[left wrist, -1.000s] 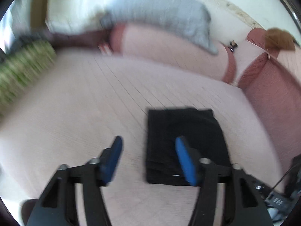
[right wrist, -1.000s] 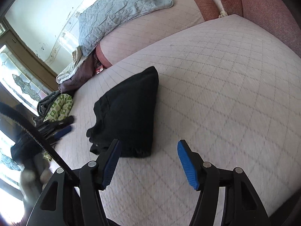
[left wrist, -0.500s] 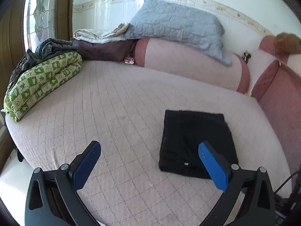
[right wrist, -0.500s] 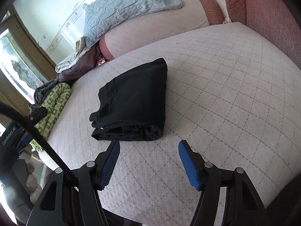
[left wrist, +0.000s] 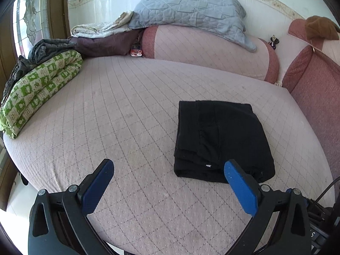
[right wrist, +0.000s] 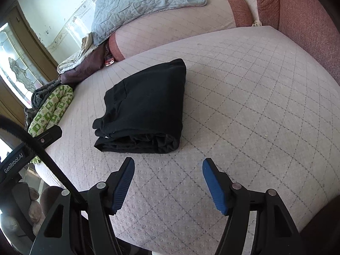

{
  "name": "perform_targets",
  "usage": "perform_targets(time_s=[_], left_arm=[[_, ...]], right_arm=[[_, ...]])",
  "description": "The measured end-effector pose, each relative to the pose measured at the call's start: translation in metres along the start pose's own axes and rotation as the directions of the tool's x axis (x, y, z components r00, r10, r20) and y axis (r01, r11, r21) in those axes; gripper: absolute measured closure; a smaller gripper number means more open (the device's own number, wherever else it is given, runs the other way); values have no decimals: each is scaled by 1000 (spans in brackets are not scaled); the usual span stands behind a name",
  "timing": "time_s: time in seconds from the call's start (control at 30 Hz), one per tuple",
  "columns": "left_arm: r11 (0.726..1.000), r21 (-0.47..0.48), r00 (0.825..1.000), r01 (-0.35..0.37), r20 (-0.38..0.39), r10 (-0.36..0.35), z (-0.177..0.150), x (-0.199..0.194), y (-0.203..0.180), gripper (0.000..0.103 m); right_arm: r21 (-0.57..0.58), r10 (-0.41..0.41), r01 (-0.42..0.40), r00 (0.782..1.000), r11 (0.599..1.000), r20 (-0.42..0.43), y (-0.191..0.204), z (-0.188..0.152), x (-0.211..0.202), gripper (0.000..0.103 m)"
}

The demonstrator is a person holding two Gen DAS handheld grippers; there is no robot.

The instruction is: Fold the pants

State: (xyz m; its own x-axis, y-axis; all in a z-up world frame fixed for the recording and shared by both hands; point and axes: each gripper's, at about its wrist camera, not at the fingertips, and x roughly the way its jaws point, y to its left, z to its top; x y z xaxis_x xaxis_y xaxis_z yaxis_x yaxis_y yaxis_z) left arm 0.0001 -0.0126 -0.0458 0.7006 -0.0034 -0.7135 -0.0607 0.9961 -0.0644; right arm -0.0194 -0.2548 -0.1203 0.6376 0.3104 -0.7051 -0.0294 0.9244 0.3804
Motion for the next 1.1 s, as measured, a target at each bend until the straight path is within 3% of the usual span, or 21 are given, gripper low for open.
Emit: perform_targets(time_s=[0.23,0.4,0.6,0.73,0.83,0.93,1.0,1.1], left_arm=[[1000,12,999,2,-32,-1,-3,10,-2,0],[999,-7,996,41,-80,-42,-2,22,3,0],[993,-81,982,85,-160,-97,12,47,27,29],[973,-161,956,167,-216,-199,26,72,37,30],[955,-187,928,231,-253,-274,35,101,33,30],[934,-198,892,296,-291,-345,38,134,23,30],[912,-220,854,345,-328,-403,37,156,15,30],[899,-215,848,382,-304,-433,43,168,7,18]], right_arm=[[17,-3,3,1000,1000,-14,-4,-2,5,31],[22,1,-1,1000,1000,-18,-9,0,6,31],[8,-12,12,1000,1000,5,-16,15,1,31],[9,5,-5,1000,1000,10,-23,40,6,30],[37,60,-60,998,998,-6,-30,67,23,26],[82,117,-114,993,990,-26,-38,91,50,26],[124,162,-155,985,980,-50,-42,104,72,26],[178,221,-203,971,963,-89,-44,114,105,26]])
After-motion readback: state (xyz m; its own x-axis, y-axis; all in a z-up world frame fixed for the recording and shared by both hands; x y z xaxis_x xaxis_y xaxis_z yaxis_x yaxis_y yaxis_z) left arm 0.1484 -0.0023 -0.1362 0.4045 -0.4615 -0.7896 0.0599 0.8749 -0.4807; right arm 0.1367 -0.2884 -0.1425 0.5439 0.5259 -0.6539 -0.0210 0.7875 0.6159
